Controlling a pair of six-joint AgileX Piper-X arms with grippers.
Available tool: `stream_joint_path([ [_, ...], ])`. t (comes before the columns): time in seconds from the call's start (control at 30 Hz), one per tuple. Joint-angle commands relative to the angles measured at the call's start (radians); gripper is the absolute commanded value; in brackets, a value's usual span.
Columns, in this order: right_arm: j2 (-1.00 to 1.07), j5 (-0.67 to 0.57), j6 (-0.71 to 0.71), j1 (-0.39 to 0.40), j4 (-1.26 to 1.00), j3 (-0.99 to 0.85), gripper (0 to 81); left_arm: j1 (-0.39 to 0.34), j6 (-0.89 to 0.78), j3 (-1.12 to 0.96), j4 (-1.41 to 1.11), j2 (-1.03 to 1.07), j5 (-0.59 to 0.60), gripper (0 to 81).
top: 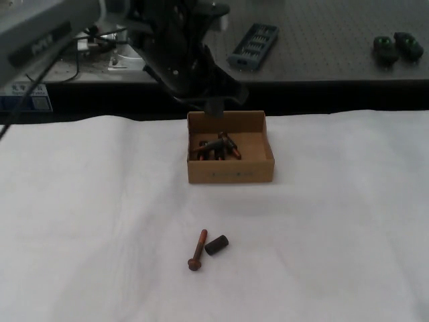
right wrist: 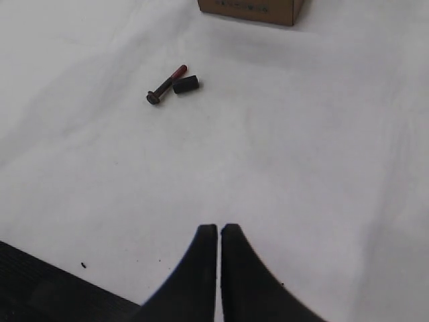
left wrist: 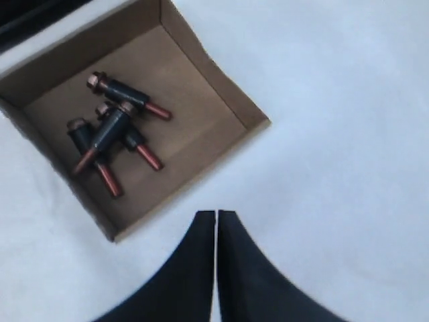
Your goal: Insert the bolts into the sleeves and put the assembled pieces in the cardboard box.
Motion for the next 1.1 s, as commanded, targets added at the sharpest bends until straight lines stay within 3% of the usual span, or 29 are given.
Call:
stream_joint_path([
  [0.0,-0.008,-0.008,-0.012,0.002,0.003,-0.002,1.9,-0.001,0.029,-0.007,0.122,-0.053,0.006,0.7],
  [0.23,-0.008,-0.008,-0.012,0.002,0.003,-0.002,1.9,-0.036,0.052,0.087,0.205,-0.212,0.008,0.7],
  [0.53,-0.008,-0.008,-0.012,0.002,0.003,-0.002,1.9,-0.138,0.036,0.447,0.188,-0.533,-0.006,0.7],
  [0.9,-0.008,-0.008,-0.012,0.002,0.003,-0.002,1.9,-0.249,-0.24,1.115,-0.109,-1.075,-0.046,0.7],
  [1.07,-0.008,-0.008,-0.012,0.002,0.003,-0.002,1.9,-0.251,-0.313,1.26,-0.157,-1.308,-0.094,0.7],
])
